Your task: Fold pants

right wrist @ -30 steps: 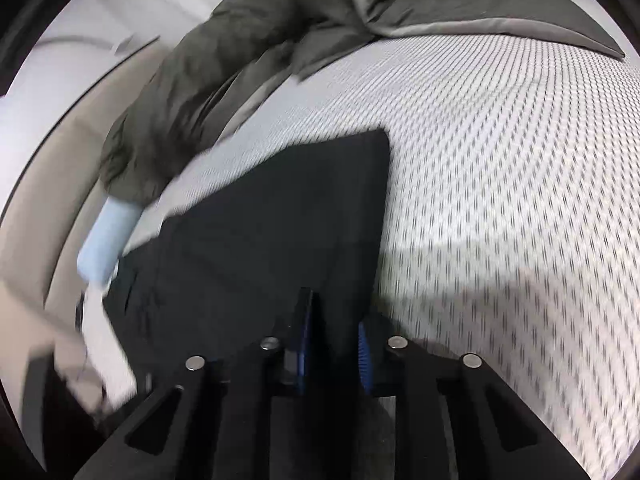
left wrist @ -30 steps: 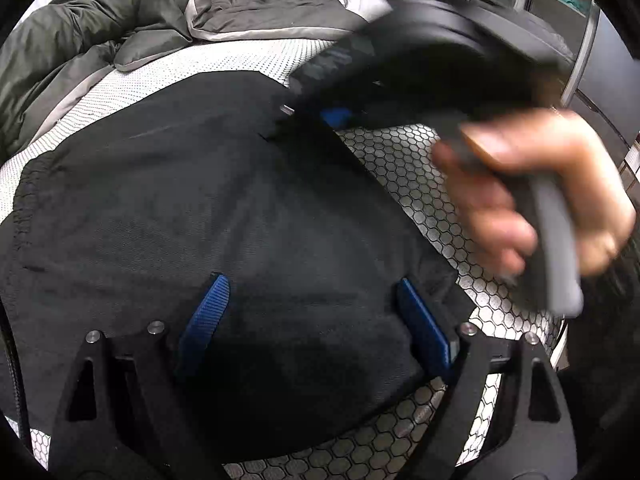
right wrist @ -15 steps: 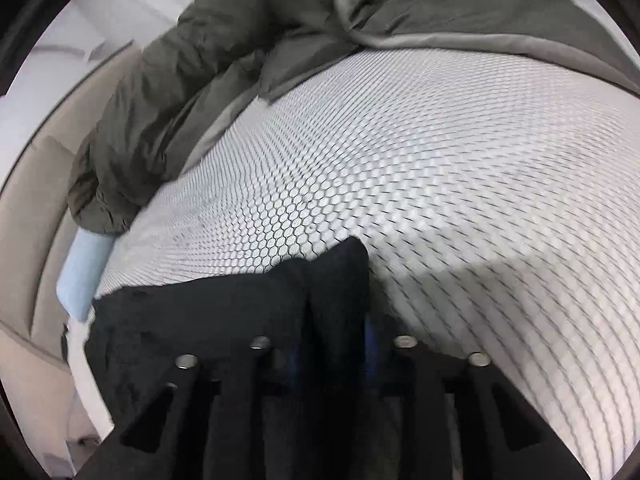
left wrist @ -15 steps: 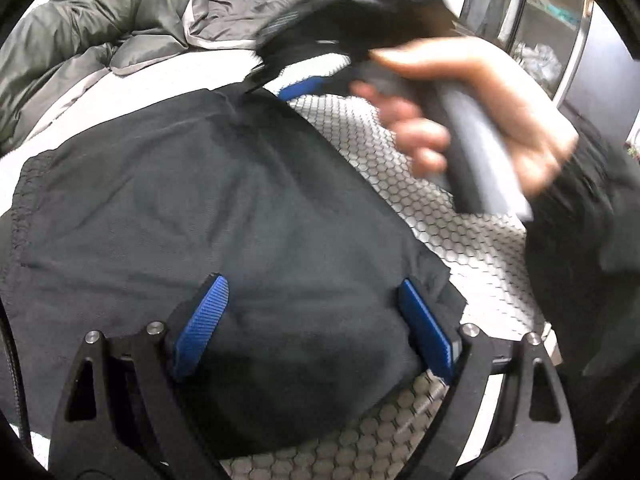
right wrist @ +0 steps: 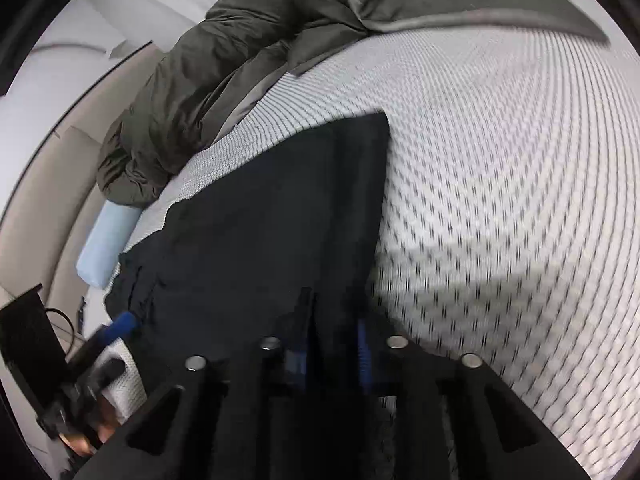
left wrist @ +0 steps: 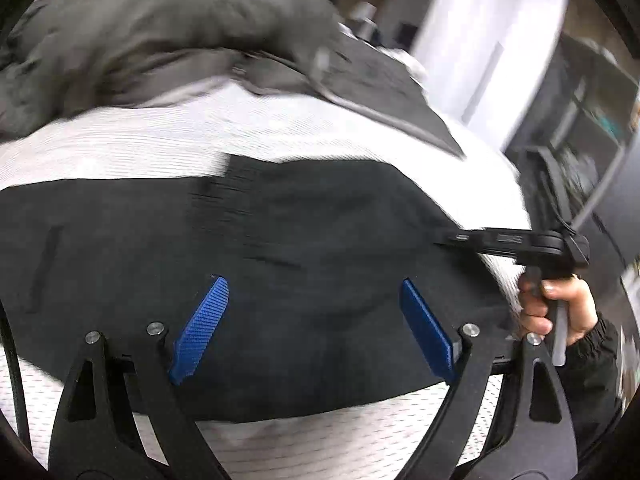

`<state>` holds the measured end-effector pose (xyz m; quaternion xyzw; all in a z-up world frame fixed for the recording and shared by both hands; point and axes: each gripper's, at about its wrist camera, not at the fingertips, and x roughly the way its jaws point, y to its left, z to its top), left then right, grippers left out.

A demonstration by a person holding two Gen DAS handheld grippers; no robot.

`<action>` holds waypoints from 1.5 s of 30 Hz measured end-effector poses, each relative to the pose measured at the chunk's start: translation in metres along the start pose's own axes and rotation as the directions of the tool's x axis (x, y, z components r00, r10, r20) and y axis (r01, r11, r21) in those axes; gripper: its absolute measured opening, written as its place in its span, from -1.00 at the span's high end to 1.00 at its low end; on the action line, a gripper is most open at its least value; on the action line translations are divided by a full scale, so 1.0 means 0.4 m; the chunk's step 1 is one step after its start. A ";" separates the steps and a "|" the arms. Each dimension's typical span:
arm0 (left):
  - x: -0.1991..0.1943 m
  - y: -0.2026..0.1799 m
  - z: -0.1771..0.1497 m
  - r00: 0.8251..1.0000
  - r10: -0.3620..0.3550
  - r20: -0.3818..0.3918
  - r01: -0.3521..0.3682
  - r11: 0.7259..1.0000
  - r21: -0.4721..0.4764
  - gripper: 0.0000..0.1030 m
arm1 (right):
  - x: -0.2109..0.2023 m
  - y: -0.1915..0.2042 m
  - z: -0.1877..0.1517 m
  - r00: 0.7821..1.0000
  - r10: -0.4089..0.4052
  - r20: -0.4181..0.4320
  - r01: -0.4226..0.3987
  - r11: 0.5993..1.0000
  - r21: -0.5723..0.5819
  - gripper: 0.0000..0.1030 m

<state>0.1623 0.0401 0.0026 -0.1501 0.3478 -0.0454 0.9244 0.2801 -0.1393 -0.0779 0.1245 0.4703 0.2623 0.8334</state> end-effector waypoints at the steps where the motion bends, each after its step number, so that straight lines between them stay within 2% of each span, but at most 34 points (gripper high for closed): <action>1: -0.013 0.029 0.000 1.000 0.018 0.010 -0.018 1.000 -0.024 -0.67 | -0.004 -0.003 0.018 1.000 -0.006 0.018 0.006 1.000 0.002 0.70; 3: -0.039 0.110 0.005 0.998 0.062 0.019 -0.060 0.995 -0.075 -0.67 | -0.003 -0.017 0.036 0.998 -0.058 0.039 0.059 0.998 -0.009 0.67; 6: -0.082 0.218 -0.010 0.991 0.133 0.025 -0.128 0.983 -0.133 -0.67 | 0.019 -0.025 0.040 0.991 -0.131 -0.020 0.130 0.991 -0.025 0.40; 8: -0.123 0.300 -0.022 0.982 0.184 0.037 -0.174 0.967 -0.189 -0.67 | -0.020 0.000 0.032 0.988 -0.152 0.039 0.153 0.987 -0.047 0.37; 9: -0.147 0.351 -0.031 0.977 0.208 0.043 -0.193 0.955 -0.226 -0.67 | -0.046 0.014 0.026 0.985 -0.155 0.076 0.159 0.986 -0.057 0.30; 11: -0.180 0.432 -0.051 0.966 0.256 0.038 -0.233 0.924 -0.303 -0.67 | -0.098 0.048 0.006 0.983 -0.100 0.156 0.112 0.991 -0.067 0.06; 13: -0.213 0.526 -0.075 0.954 0.300 0.014 -0.269 0.874 -0.405 -0.67 | -0.105 0.091 -0.011 0.988 -0.036 0.151 0.050 0.995 -0.086 0.02; 15: -0.239 0.596 -0.100 0.945 0.328 -0.008 -0.290 0.823 -0.488 -0.67 | -0.092 0.135 -0.025 0.992 0.004 0.125 0.016 0.988 -0.155 0.02; 17: -0.252 0.655 -0.123 0.946 0.323 -0.030 -0.283 0.779 -0.559 -0.67 | -0.044 0.184 -0.034 0.998 0.013 0.067 0.003 0.972 -0.236 0.02; 20: -0.245 0.705 -0.141 0.968 0.246 -0.040 -0.222 0.777 -0.589 -0.66 | 0.024 0.194 -0.045 1.000 -0.019 -0.007 0.016 0.969 -0.246 0.02; 22: -0.247 0.729 -0.140 0.973 0.230 0.006 -0.178 0.767 -0.617 -0.63 | 0.042 0.178 -0.045 0.999 -0.028 -0.033 0.020 0.975 -0.223 0.02; 24: -0.241 0.754 -0.131 0.977 0.209 0.052 -0.126 0.750 -0.650 -0.14 | 0.032 0.171 -0.061 0.999 -0.023 -0.028 0.017 0.977 -0.214 0.02; 25: -0.236 0.765 -0.127 0.975 0.218 0.047 -0.132 0.737 -0.663 0.32 | 0.027 0.164 -0.059 0.999 -0.019 -0.025 0.013 0.978 -0.209 0.02; 26: -0.226 0.771 -0.119 0.969 0.243 0.040 -0.154 0.724 -0.672 0.86 | 0.023 0.156 -0.057 1.000 -0.017 -0.019 0.013 0.979 -0.201 0.02; 27: -0.217 0.763 -0.110 0.959 0.280 0.034 -0.185 0.717 -0.672 0.99 | 0.019 0.151 -0.060 1.000 -0.017 -0.018 0.013 0.980 -0.198 0.02; 29: -0.224 0.741 -0.085 0.947 0.316 0.064 -0.199 0.729 -0.655 1.00 | 0.005 0.128 -0.063 1.000 -0.020 -0.016 0.016 0.982 -0.188 0.01; 30: -0.231 0.708 -0.066 0.938 0.337 0.083 -0.212 0.745 -0.633 1.00 | 0.002 0.118 -0.062 1.000 -0.022 -0.015 0.019 0.984 -0.180 0.01; 32: -0.263 0.633 -0.026 0.925 0.350 0.149 -0.213 0.801 -0.559 1.00 | -0.004 0.111 -0.060 1.000 -0.025 -0.007 0.023 0.985 -0.169 0.02; 33: -0.285 0.578 0.001 0.923 0.335 0.189 -0.198 0.835 -0.514 1.00 | -0.010 0.105 -0.056 1.000 -0.026 -0.001 0.025 0.986 -0.163 0.02; 36: -0.312 0.415 0.068 0.927 0.267 0.262 -0.149 0.906 -0.395 1.00 | -0.045 0.076 -0.053 1.000 -0.008 0.020 0.011 0.991 -0.133 0.01; 38: -0.308 0.287 0.111 0.939 0.192 0.285 -0.105 0.950 -0.294 1.00 | -0.064 0.058 -0.051 1.000 0.005 0.031 -0.002 0.994 -0.112 0.01; 39: -0.304 0.237 0.130 0.945 0.160 0.285 -0.084 0.961 -0.262 1.00 | -0.070 0.054 -0.050 0.999 0.011 0.034 -0.007 0.994 -0.107 0.01; 41: -0.260 0.078 0.171 0.963 0.037 0.268 0.006 0.988 -0.156 0.99 | -0.085 0.038 -0.049 0.999 0.013 0.044 -0.008 0.995 -0.101 0.01; 44: -0.171 -0.118 0.185 0.973 -0.128 0.193 0.139 0.989 -0.046 0.93 | -0.106 0.002 -0.044 0.998 0.012 0.064 -0.008 0.998 -0.062 0.01; 45: -0.106 -0.201 0.176 0.974 -0.202 0.108 0.203 0.979 -0.004 0.88 | -0.115 -0.012 -0.042 0.997 0.010 0.071 -0.007 0.999 -0.048 0.01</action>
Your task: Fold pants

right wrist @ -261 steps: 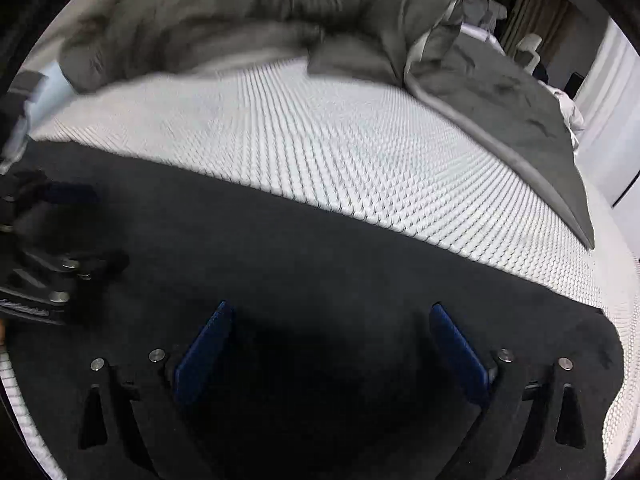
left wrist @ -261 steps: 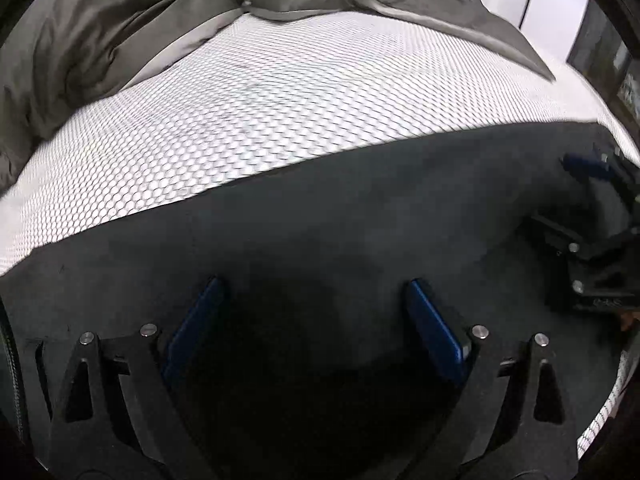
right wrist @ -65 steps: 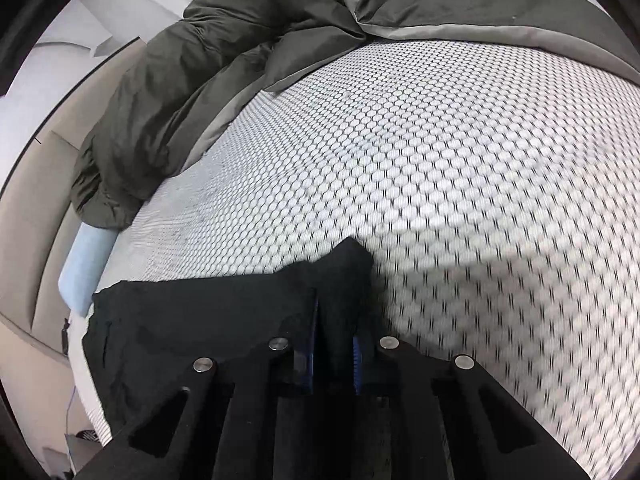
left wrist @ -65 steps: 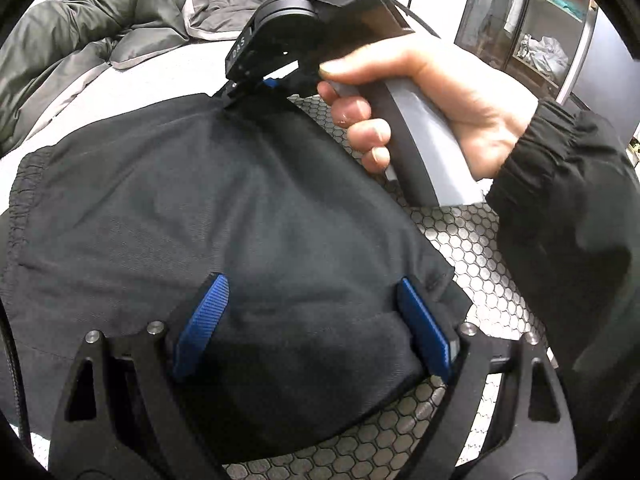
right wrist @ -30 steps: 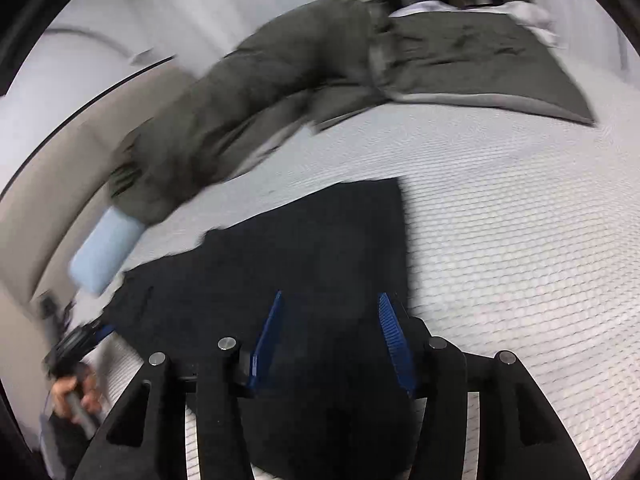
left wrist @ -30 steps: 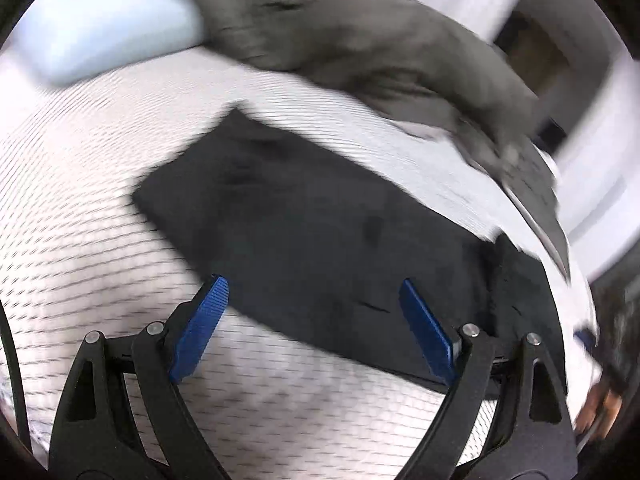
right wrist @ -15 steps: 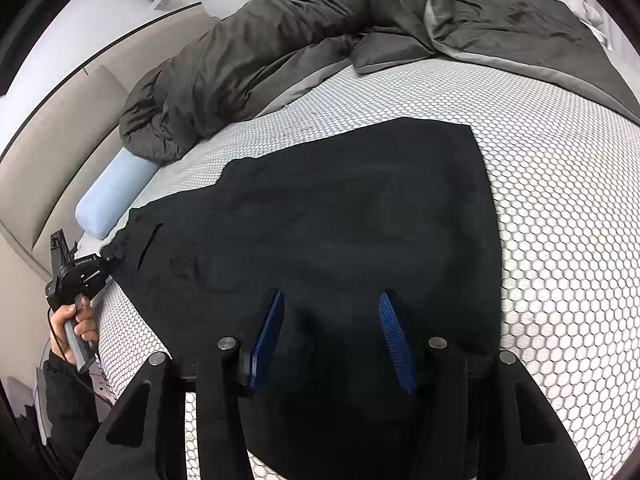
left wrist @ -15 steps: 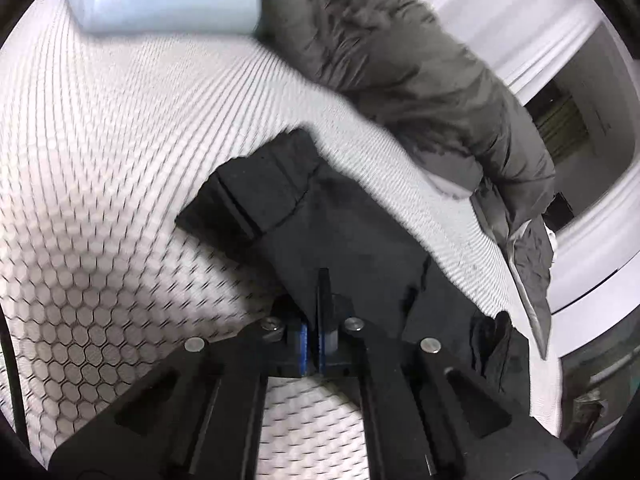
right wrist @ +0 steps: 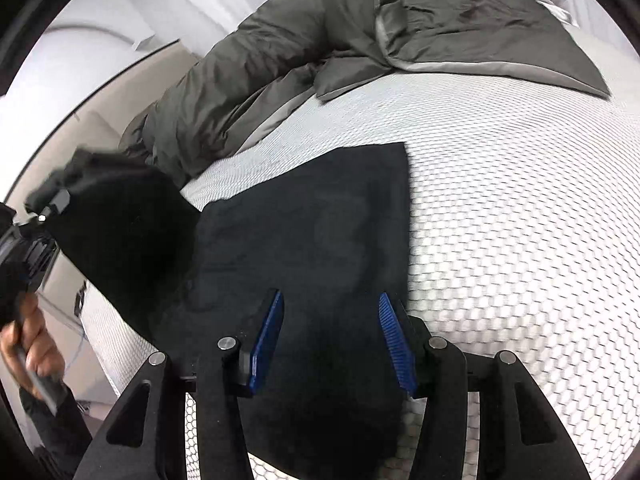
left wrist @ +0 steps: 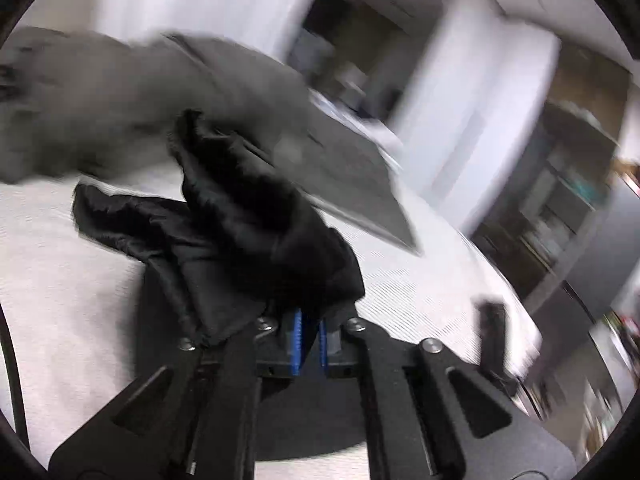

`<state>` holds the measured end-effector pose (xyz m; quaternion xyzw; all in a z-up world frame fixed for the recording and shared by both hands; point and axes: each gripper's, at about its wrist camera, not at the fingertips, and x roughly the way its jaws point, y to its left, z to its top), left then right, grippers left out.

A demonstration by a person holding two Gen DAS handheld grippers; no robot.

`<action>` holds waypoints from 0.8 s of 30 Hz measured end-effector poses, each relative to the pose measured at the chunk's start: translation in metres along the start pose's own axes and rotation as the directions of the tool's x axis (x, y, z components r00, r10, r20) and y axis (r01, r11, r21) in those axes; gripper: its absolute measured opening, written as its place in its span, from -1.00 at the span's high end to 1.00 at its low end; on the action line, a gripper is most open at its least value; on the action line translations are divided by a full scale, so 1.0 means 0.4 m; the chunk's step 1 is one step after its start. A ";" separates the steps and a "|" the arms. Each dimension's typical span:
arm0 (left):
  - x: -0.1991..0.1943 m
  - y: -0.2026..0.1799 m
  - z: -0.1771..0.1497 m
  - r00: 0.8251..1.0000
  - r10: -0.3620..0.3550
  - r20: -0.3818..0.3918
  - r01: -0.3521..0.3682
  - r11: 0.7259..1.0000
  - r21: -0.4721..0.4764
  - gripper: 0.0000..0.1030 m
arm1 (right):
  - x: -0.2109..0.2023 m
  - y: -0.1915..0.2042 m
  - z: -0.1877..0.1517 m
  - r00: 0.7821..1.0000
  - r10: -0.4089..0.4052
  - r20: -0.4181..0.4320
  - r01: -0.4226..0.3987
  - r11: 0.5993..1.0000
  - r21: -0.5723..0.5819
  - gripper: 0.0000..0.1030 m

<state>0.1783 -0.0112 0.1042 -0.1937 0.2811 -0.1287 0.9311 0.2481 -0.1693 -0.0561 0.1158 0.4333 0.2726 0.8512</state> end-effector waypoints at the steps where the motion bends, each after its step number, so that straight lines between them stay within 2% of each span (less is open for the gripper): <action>1: 0.045 -0.037 -0.017 0.998 -0.036 -0.060 0.037 0.999 0.018 0.61 | -0.012 -0.020 0.001 1.000 -0.006 0.010 0.005 1.000 0.019 0.01; 2: 0.113 -0.075 -0.053 0.983 -0.074 -0.170 0.082 0.996 0.043 0.32 | -0.020 -0.034 0.002 1.000 -0.010 0.014 0.010 0.999 0.030 0.01; 4: 0.166 -0.103 -0.107 0.962 -0.054 -0.266 0.073 0.995 0.064 0.25 | -0.034 -0.069 0.002 0.999 -0.030 0.013 0.030 0.998 0.054 0.01; 5: 0.175 -0.104 -0.129 0.959 -0.043 -0.280 0.066 0.995 0.074 0.20 | -0.041 -0.083 0.001 0.999 -0.041 0.015 0.040 0.997 0.064 0.01; 6: 0.165 -0.103 -0.155 0.958 -0.037 -0.284 0.062 0.995 0.079 0.14 | -0.049 -0.097 -0.001 0.999 -0.052 0.016 0.050 0.996 0.075 0.01; 7: 0.155 -0.098 -0.164 0.961 -0.034 -0.276 0.056 0.996 0.073 -0.02 | -0.059 -0.112 -0.002 0.998 -0.058 0.018 0.057 0.995 0.085 0.01; 10: 0.114 -0.011 -0.155 0.980 -0.023 -0.196 0.025 1.000 0.009 -0.50 | -0.079 -0.131 -0.006 0.998 -0.052 0.031 0.049 0.994 0.093 0.01; 11: 0.101 0.022 -0.149 0.987 -0.008 -0.159 0.007 1.000 -0.007 -0.56 | -0.083 -0.134 -0.007 0.999 -0.042 0.033 0.039 0.995 0.095 0.01; 12: 0.116 0.042 -0.133 0.990 0.011 -0.144 -0.014 1.000 -0.015 -0.56 | -0.086 -0.132 -0.008 0.999 -0.024 0.035 0.020 0.995 0.094 0.01; 13: 0.124 0.100 -0.124 0.990 0.063 -0.129 -0.067 0.997 -0.028 -0.56 | -0.087 -0.131 -0.009 0.999 -0.010 0.035 0.006 0.996 0.092 0.01; 15: 0.169 0.182 -0.103 0.978 0.172 -0.117 -0.179 0.983 -0.048 -0.56 | -0.082 -0.116 -0.013 0.997 0.075 0.031 -0.077 0.993 0.088 0.01; 16: 0.176 0.202 -0.107 0.972 0.198 -0.125 -0.205 0.977 -0.053 -0.55 | -0.079 -0.107 -0.014 0.994 0.103 0.028 -0.105 0.991 0.086 0.01; 20: 0.177 0.310 -0.132 0.964 0.207 -0.167 -0.225 0.969 -0.098 -0.54 | -0.026 -0.044 -0.024 0.976 0.213 -0.041 -0.211 0.976 0.052 0.01; 24: 0.136 0.360 -0.153 0.964 0.221 -0.146 -0.235 0.968 -0.088 -0.54 | 0.044 -0.011 -0.036 0.964 0.228 -0.134 -0.223 0.973 0.050 0.01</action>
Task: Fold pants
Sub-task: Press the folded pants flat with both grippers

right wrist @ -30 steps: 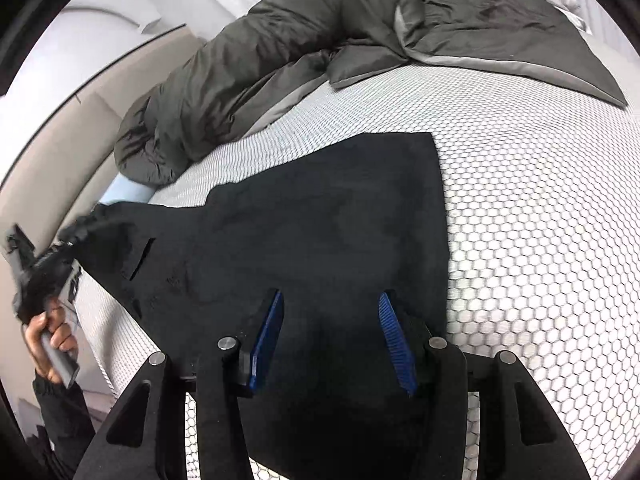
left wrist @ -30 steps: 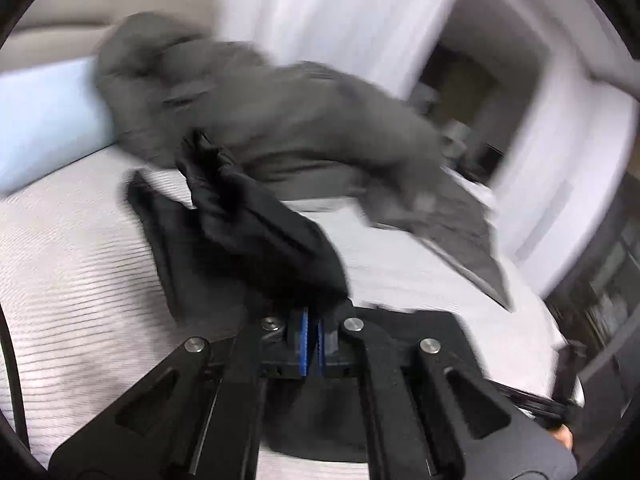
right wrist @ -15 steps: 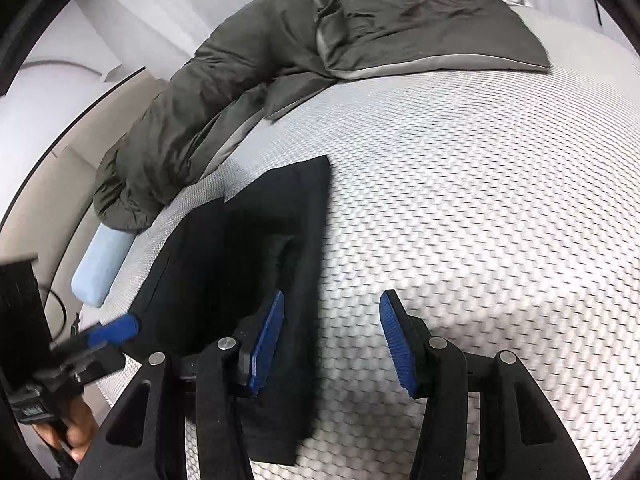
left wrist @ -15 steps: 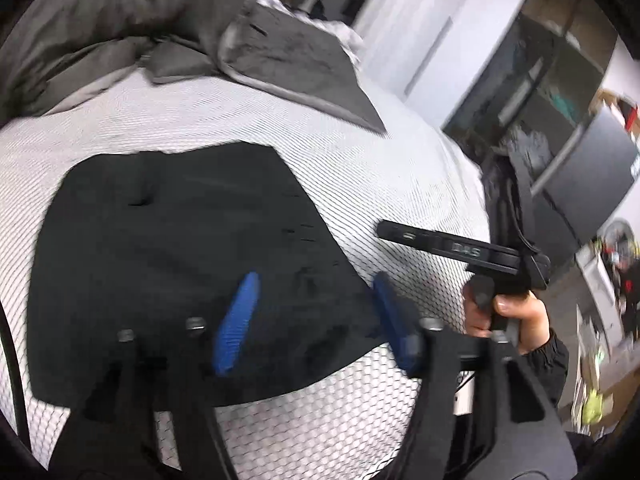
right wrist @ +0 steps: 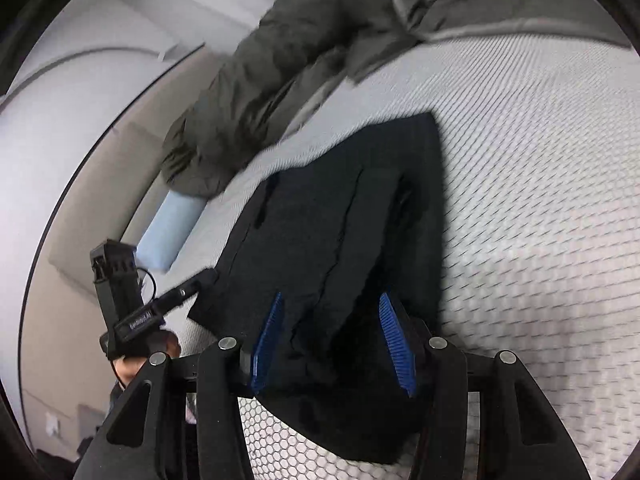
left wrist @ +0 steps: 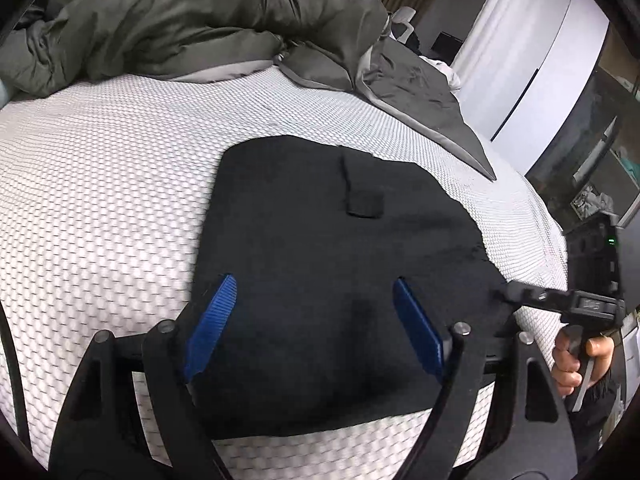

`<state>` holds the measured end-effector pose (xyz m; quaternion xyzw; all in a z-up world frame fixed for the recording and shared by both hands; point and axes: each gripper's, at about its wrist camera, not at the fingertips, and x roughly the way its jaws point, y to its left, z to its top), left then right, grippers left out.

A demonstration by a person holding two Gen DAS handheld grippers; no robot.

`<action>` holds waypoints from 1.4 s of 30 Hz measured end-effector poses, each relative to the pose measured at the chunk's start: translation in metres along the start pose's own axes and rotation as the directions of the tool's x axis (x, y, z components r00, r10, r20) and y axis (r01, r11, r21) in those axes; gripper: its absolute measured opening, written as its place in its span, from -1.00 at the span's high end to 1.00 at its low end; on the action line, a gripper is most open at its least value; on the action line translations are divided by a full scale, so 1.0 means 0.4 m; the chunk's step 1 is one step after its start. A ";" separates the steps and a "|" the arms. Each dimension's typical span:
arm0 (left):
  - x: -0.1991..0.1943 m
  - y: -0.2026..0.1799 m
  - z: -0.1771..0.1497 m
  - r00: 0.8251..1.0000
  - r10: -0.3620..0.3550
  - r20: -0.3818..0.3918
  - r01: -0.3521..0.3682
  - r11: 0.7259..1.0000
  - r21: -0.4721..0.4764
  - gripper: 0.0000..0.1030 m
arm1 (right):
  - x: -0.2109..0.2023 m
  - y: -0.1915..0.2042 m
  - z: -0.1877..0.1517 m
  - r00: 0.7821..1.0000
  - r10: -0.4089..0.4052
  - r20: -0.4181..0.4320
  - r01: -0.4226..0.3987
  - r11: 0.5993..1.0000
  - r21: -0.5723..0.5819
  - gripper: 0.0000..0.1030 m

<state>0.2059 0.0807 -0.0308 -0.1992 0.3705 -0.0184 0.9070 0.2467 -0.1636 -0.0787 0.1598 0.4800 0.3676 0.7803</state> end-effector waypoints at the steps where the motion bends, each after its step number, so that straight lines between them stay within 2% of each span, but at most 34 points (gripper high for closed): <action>1: -0.007 0.021 -0.004 1.000 0.000 0.007 0.000 1.000 -0.010 -0.54 | 0.021 -0.003 0.001 1.000 -0.015 -0.021 0.015 1.000 0.003 0.01; 5: -0.034 0.103 0.001 1.000 -0.015 0.015 0.017 0.996 -0.091 -0.54 | 0.060 -0.033 0.011 0.999 0.020 -0.034 -0.018 0.998 0.062 0.07; 7: -0.041 0.142 0.000 1.000 -0.014 0.018 0.017 0.990 -0.138 -0.54 | 0.057 -0.017 0.017 1.000 -0.017 -0.012 0.017 1.000 0.014 0.57; 10: -0.060 0.178 0.003 1.000 -0.009 0.030 0.014 0.983 -0.185 -0.54 | -0.033 0.077 0.022 0.995 -0.012 0.100 0.023 0.993 -0.112 0.72; 12: -0.076 0.183 0.009 0.999 -0.009 0.046 0.018 0.982 -0.187 -0.54 | -0.091 0.121 0.007 0.991 0.005 0.135 0.018 0.986 -0.168 0.72; 14: -0.094 0.175 0.013 0.998 -0.012 0.065 0.022 0.987 -0.162 -0.54 | -0.112 0.145 -0.019 0.992 -0.002 0.129 0.030 0.977 -0.211 0.72; 16: -0.099 0.157 0.015 0.998 -0.007 0.068 0.016 0.991 -0.133 -0.54 | -0.072 0.115 -0.035 0.995 -0.079 0.066 0.091 0.974 -0.207 0.72; 17: -0.096 0.147 0.015 0.998 -0.008 0.059 0.016 0.992 -0.124 -0.54 | -0.023 0.081 -0.043 0.988 -0.153 0.000 0.150 0.970 -0.193 0.72; 19: -0.084 0.116 0.014 0.999 -0.006 0.041 0.009 0.997 -0.082 -0.54 | 0.027 0.035 -0.053 0.979 -0.189 -0.069 0.176 0.970 -0.166 0.64; 20: -0.080 0.092 0.014 0.999 0.002 0.041 -0.001 0.999 -0.040 -0.54 | 0.017 0.040 -0.055 0.981 -0.185 -0.063 0.172 0.970 -0.172 0.64; 21: -0.085 0.078 0.011 0.999 0.006 0.043 -0.006 1.000 -0.013 -0.54 | -0.005 0.057 -0.054 0.982 -0.187 -0.039 0.176 0.965 -0.194 0.59; 22: -0.088 0.053 0.010 0.998 0.013 0.054 -0.015 0.999 0.034 -0.54 | -0.037 0.080 -0.055 0.980 -0.197 0.004 0.193 0.956 -0.222 0.46; 23: -0.092 0.034 0.008 0.998 0.014 0.064 -0.018 0.998 0.067 -0.54 | -0.074 0.101 -0.053 0.977 -0.204 0.069 0.215 0.948 -0.236 0.35; 24: -0.090 0.002 0.008 0.997 0.008 0.081 -0.018 0.993 0.121 -0.54 | -0.100 0.115 -0.050 0.974 -0.192 0.123 0.217 0.947 -0.237 0.11; 25: -0.096 -0.022 0.001 0.996 -0.004 0.086 -0.010 0.988 0.155 -0.54 | -0.126 0.136 -0.046 0.967 -0.167 0.195 0.212 0.948 -0.239 0.08; 26: -0.086 -0.049 -0.002 0.997 -0.019 0.081 0.003 0.980 0.199 -0.54 | -0.132 0.150 -0.044 0.963 -0.147 0.224 0.202 0.948 -0.246 0.08; 27: -0.077 -0.076 -0.007 0.997 -0.038 0.067 0.021 0.971 0.237 -0.49 | -0.120 0.166 -0.042 0.963 -0.136 0.232 0.196 0.946 -0.258 0.08; 28: -0.060 -0.108 -0.012 0.997 -0.075 0.030 0.063 0.959 0.276 -0.19 | -0.096 0.189 -0.040 0.966 -0.130 0.221 0.191 0.940 -0.282 0.15; 29: -0.043 -0.128 -0.017 0.996 -0.093 -0.006 0.091 0.950 0.299 0.35 | -0.047 0.217 -0.046 0.974 -0.132 0.186 0.187 0.928 -0.323 0.19; 31: 0.003 -0.164 -0.041 0.994 -0.080 -0.079 0.103 0.930 0.353 0.77 | 0.033 0.246 -0.049 0.981 -0.152 0.119 0.186 0.912 -0.365 0.41; 34: 0.044 -0.175 -0.069 0.993 -0.039 -0.111 0.081 0.910 0.408 0.79 | 0.172 0.256 -0.065 0.977 -0.214 0.012 0.201 0.896 -0.395 0.50; 36: 0.048 -0.161 -0.080 0.991 -0.046 -0.126 0.094 0.907 0.410 0.81 | 0.219 0.257 -0.082 0.956 -0.293 -0.010 0.257 0.854 -0.452 0.56; 39: 0.013 -0.121 -0.089 0.992 -0.046 -0.115 0.089 0.911 0.402 0.83 | 0.188 0.249 -0.093 0.927 -0.375 0.027 0.337 0.798 -0.499 0.62; 40: -0.005 -0.102 -0.091 0.993 -0.048 -0.111 0.089 0.913 0.398 0.90 | 0.163 0.235 -0.093 0.913 -0.404 0.051 0.376 0.787 -0.490 0.63; 41: -0.015 -0.086 -0.091 0.994 -0.040 -0.102 0.076 0.917 0.391 0.90 | 0.134 0.214 -0.092 0.911 -0.408 0.059 0.386 0.794 -0.470 0.66; 42: -0.036 -0.061 -0.093 0.996 -0.017 -0.084 0.048 0.924 0.378 0.90 | 0.109 0.197 -0.091 0.918 -0.393 0.055 0.373 0.809 -0.455 0.74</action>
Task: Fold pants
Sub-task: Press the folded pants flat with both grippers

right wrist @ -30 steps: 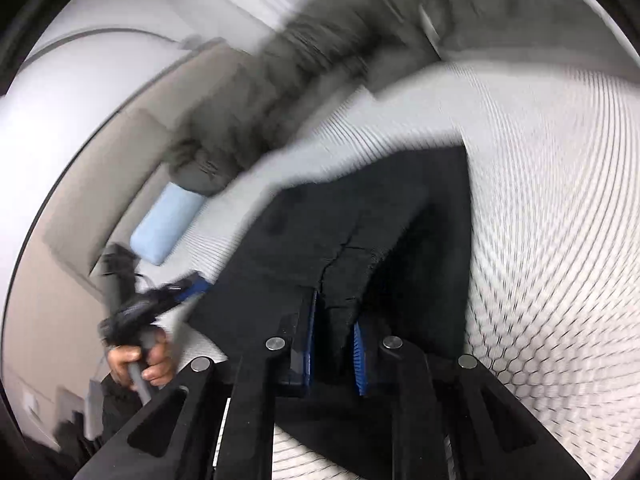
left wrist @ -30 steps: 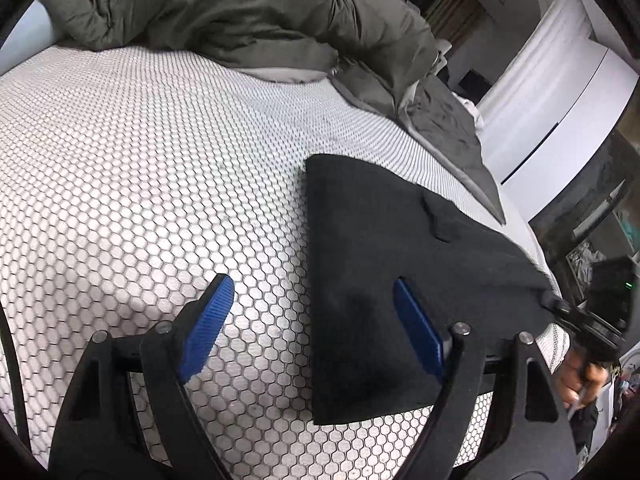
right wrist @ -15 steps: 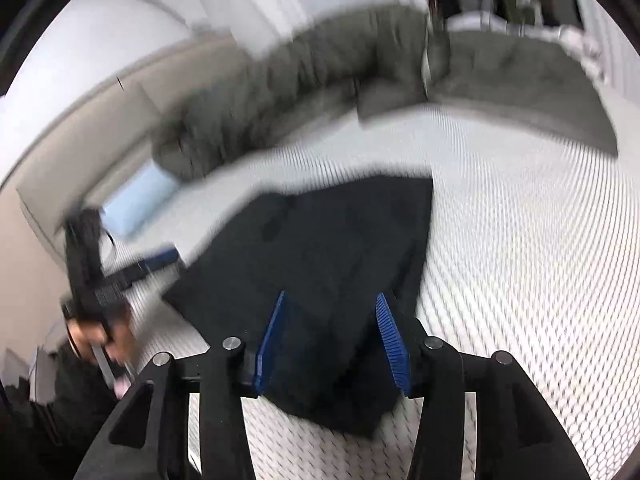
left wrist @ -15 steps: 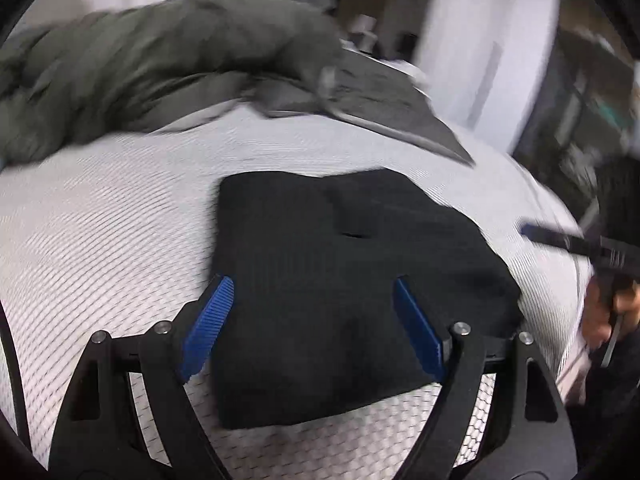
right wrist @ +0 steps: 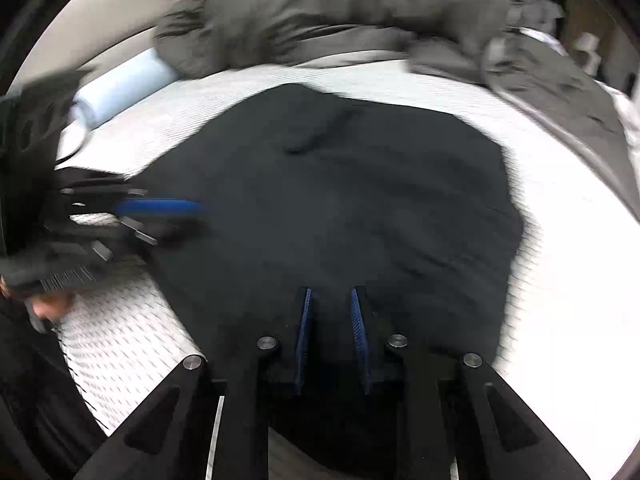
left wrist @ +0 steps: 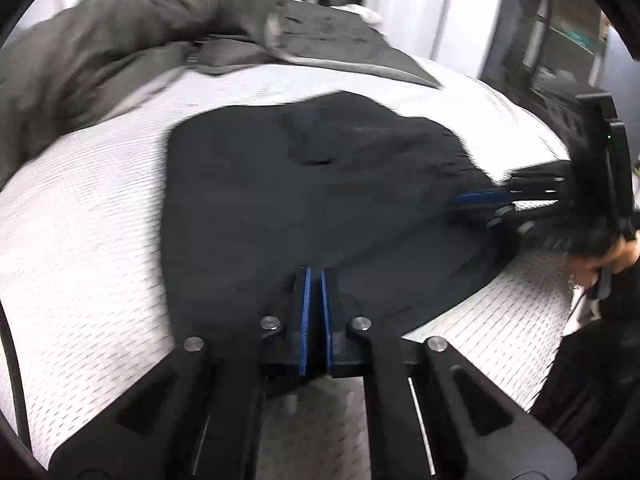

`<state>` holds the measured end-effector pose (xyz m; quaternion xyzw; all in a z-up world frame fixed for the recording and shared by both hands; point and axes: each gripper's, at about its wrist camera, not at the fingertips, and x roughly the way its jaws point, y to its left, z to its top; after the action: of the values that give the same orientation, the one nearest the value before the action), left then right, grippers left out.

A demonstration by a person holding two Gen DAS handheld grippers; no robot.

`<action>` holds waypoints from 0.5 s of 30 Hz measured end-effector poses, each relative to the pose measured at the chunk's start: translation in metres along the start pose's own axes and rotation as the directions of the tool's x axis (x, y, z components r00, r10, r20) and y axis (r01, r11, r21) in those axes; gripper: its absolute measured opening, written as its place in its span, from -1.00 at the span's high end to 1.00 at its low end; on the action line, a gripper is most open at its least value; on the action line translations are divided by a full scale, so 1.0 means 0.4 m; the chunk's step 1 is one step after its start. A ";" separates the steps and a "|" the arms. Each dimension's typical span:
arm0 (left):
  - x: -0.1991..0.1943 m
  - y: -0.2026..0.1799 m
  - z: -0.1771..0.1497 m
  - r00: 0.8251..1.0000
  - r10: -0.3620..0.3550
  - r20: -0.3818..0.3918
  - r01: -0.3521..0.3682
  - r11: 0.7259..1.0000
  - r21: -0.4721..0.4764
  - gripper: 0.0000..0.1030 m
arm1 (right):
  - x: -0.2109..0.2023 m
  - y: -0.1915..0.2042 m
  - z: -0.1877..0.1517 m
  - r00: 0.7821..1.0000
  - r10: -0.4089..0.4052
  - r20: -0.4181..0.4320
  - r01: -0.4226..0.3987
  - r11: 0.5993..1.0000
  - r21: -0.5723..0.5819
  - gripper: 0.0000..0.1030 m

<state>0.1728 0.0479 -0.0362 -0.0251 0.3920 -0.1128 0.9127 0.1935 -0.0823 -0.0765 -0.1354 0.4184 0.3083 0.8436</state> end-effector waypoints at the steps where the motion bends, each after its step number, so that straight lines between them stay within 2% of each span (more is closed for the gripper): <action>1: -0.020 0.026 -0.013 1.000 0.023 0.009 -0.022 0.999 -0.028 0.90 | -0.015 -0.015 -0.006 1.000 0.012 0.007 -0.012 1.000 0.011 0.76; 3: -0.027 0.062 -0.022 1.000 0.025 0.011 -0.024 0.997 -0.069 0.90 | -0.035 -0.018 -0.015 1.000 0.006 0.019 -0.005 1.000 -0.011 0.76; 6: -0.011 0.069 -0.022 0.999 0.050 -0.019 -0.051 0.997 -0.061 0.90 | -0.030 0.001 -0.012 1.000 0.001 0.021 0.001 0.999 -0.053 0.70; 8: -0.029 0.057 -0.006 0.999 0.043 0.008 -0.043 0.997 -0.059 0.89 | -0.051 -0.009 0.005 0.997 0.044 0.058 -0.043 0.999 -0.012 0.60; 9: -0.046 0.047 0.014 0.999 0.016 0.041 -0.014 0.999 -0.051 0.89 | -0.042 0.007 0.029 0.994 0.063 0.087 -0.064 0.998 0.006 0.59; 12: -0.015 0.030 0.089 0.999 -0.002 0.049 0.004 0.999 -0.036 0.65 | -0.018 0.056 0.096 0.988 0.079 0.133 -0.082 0.996 0.019 0.46; 13: 0.010 0.030 0.107 0.999 -0.011 0.030 0.012 0.999 -0.050 0.52 | 0.005 0.071 0.115 0.989 0.085 0.119 -0.087 0.996 0.015 0.46; 15: 0.081 0.036 0.126 0.999 -0.024 -0.036 0.021 0.997 -0.074 0.49 | 0.068 0.098 0.134 0.994 0.084 0.069 -0.085 0.996 0.007 0.46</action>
<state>0.2336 0.0523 -0.0262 -0.0609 0.4124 -0.1091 0.9024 0.2144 -0.0149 -0.0639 -0.1027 0.3959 0.3460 0.8444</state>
